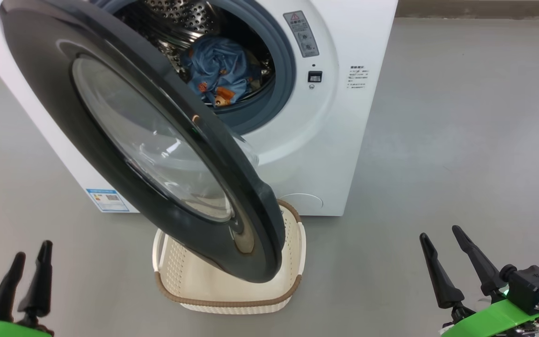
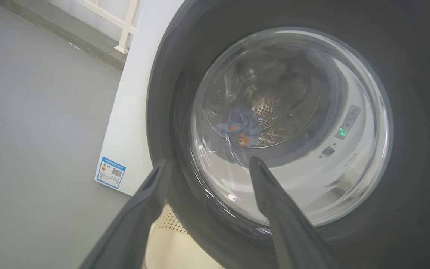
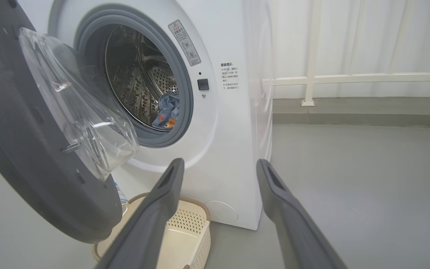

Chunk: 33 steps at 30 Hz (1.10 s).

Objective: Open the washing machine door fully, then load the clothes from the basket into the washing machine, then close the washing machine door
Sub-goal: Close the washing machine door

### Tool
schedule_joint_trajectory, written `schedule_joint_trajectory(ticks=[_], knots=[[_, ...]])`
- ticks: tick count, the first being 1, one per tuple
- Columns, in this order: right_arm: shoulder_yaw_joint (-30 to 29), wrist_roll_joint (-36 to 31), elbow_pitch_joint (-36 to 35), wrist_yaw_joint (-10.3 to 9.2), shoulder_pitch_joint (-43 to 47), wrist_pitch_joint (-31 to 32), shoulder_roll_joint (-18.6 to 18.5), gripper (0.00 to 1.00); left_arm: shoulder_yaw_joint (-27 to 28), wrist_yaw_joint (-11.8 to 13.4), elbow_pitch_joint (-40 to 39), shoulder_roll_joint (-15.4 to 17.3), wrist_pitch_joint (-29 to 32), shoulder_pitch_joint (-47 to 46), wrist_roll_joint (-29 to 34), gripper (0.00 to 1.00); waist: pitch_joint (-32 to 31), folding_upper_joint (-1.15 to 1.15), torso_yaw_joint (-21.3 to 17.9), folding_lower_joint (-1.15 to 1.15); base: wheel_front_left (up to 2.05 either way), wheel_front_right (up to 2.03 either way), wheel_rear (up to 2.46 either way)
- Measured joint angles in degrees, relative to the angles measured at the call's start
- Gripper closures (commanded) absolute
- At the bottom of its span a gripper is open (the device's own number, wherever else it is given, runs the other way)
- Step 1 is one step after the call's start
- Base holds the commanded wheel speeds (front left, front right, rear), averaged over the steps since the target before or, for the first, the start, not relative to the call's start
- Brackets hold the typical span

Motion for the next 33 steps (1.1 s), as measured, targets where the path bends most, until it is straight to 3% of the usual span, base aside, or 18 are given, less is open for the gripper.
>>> schedule_joint_trajectory(ticks=[6,20,25,33], knots=[[0.1,0.0,0.1,0.00,0.0,0.0,0.0,0.00,-0.6,0.0,0.9,-0.5,-2.0,1.0,9.7,0.00,-0.4,0.00,0.6,0.00,0.00,0.00,0.00],[0.2,0.0,0.1,0.00,-0.1,0.0,0.0,0.00,13.7,-0.1,-3.4,-16.9,-2.3,8.7,44.1,0.00,-0.2,0.00,1.1,0.00,0.00,0.00,0.00],[0.2,0.0,0.1,0.00,-0.1,0.0,0.0,0.00,16.0,-0.1,-3.6,-20.0,-2.4,9.7,49.1,0.00,-0.3,0.00,1.1,0.00,0.00,0.00,0.00],[0.2,0.0,0.1,0.00,-0.1,0.0,0.0,0.00,17.8,-0.1,-3.6,-22.7,-2.4,9.7,50.9,0.00,0.0,0.00,1.5,0.00,0.00,0.00,0.00]])
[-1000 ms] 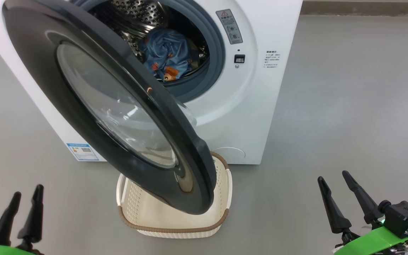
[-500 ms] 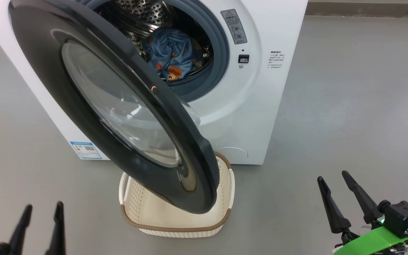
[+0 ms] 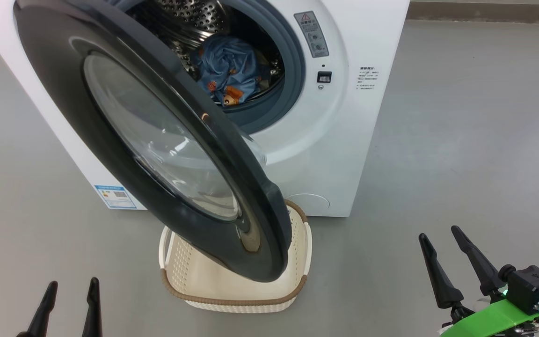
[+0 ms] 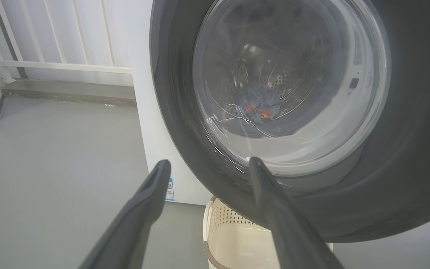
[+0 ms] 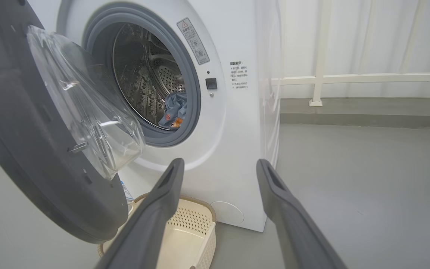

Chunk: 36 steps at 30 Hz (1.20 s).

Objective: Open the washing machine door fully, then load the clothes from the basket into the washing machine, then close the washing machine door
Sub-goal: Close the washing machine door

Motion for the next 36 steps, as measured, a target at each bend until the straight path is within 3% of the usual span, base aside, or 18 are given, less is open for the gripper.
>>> schedule_joint_trajectory(ticks=[14,15,16,18,20,22,29,36], knots=[[1.8,0.0,1.0,0.00,-1.4,0.0,0.0,0.00,-0.3,0.0,-0.1,-1.8,0.0,0.0,0.8,0.00,0.1,0.00,2.9,0.00,0.00,0.00,0.00],[1.8,0.0,1.2,0.00,-1.8,0.0,0.0,0.13,-0.4,0.0,-0.1,-1.8,0.0,0.0,0.8,0.00,0.1,0.00,3.2,0.00,0.00,0.00,0.00],[1.9,0.1,1.5,0.00,-2.3,0.0,0.1,0.49,-0.5,0.0,-0.1,-1.8,0.0,0.0,0.8,0.00,0.2,0.00,3.5,0.00,0.00,0.00,0.00],[2.2,0.1,2.1,0.00,-3.1,0.0,0.2,0.60,-0.6,0.0,-0.1,-2.0,0.0,0.0,0.8,0.00,0.2,0.00,4.3,0.00,0.00,0.00,0.00],[2.7,0.3,2.9,-0.01,-4.0,0.0,0.4,0.85,-0.8,0.0,-0.1,-2.2,0.0,0.0,0.8,0.00,0.2,0.00,5.1,0.00,0.00,0.00,0.00],[3.5,0.6,3.8,0.00,-5.0,0.0,0.7,1.00,-1.1,0.0,-0.1,-2.3,0.0,0.0,0.8,0.00,0.2,0.00,5.9,0.00,0.00,0.00,0.00],[6.0,0.8,4.7,0.00,-8.9,0.0,1.7,1.00,-1.8,0.0,-0.1,-3.3,0.0,-0.1,0.8,0.00,-0.1,0.00,8.8,0.00,0.00,0.00,0.00],[7.3,1.0,0.1,0.00,-12.9,0.0,2.0,1.00,-2.0,0.0,-0.1,-3.4,0.0,0.0,0.8,0.00,-1.1,0.00,9.9,0.00,0.00,0.00,0.00]])
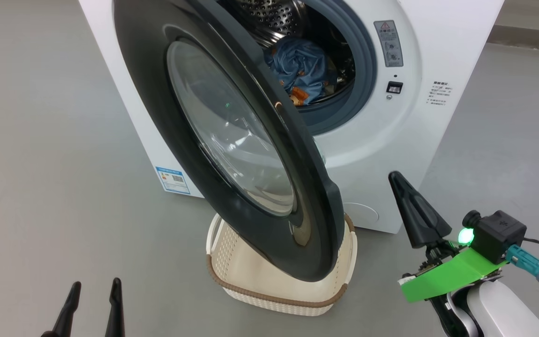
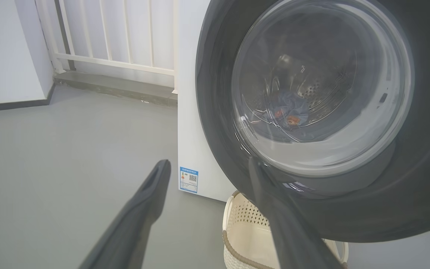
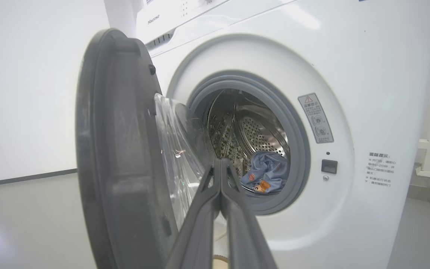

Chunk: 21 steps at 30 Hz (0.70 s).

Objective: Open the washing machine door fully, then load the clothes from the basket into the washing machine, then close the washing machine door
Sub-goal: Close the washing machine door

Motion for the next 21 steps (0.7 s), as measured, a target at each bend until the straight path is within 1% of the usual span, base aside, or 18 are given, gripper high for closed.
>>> schedule_joint_trajectory(ticks=[5,13,17,21], knots=[[1.3,-0.1,-5.7,0.00,-1.2,0.0,0.2,1.00,0.0,0.0,0.0,-0.1,0.0,0.0,0.0,0.00,-0.5,0.00,0.2,0.00,0.00,0.00,0.00],[7.3,-0.7,-14.5,-0.01,-1.3,0.0,0.2,1.00,0.3,0.0,-0.2,-0.1,0.0,0.1,0.0,0.00,-0.8,0.00,0.2,0.00,0.00,0.00,0.00],[11.4,-0.7,-15.7,-0.01,-1.0,0.0,-0.1,1.00,0.6,0.0,-0.5,-0.2,0.0,0.6,0.0,0.00,-0.7,0.00,0.2,0.00,0.00,0.00,0.00],[14.2,-0.5,-14.5,0.00,-0.1,0.0,-0.1,1.00,0.6,0.0,-0.6,-0.4,0.0,0.9,0.0,0.00,-0.3,0.00,0.3,0.00,0.00,0.00,0.00]])
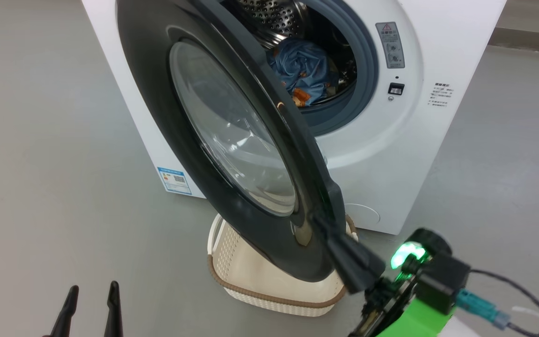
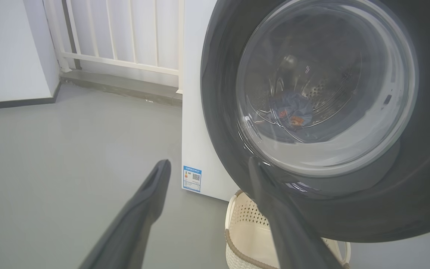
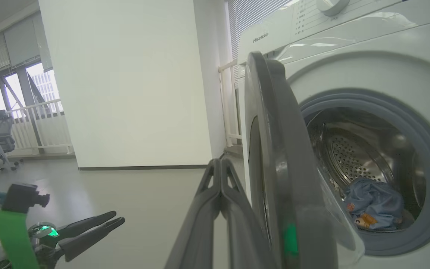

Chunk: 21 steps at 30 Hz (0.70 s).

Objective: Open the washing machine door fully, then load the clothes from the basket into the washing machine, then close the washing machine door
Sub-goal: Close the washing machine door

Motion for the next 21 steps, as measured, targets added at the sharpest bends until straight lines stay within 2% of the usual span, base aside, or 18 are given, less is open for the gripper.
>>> schedule_joint_trajectory(ticks=[10,21], knots=[[4.1,1.0,7.6,0.00,1.7,0.0,0.0,1.00,0.0,-0.2,0.0,-0.5,0.0,0.0,0.0,0.00,1.0,0.00,0.7,0.00,0.00,0.00,0.00],[2.6,2.1,13.2,0.00,2.0,0.0,0.5,1.00,0.1,-0.2,0.0,-1.4,0.0,-0.5,0.0,0.00,2.8,0.00,1.1,0.00,0.00,0.00,0.00]])
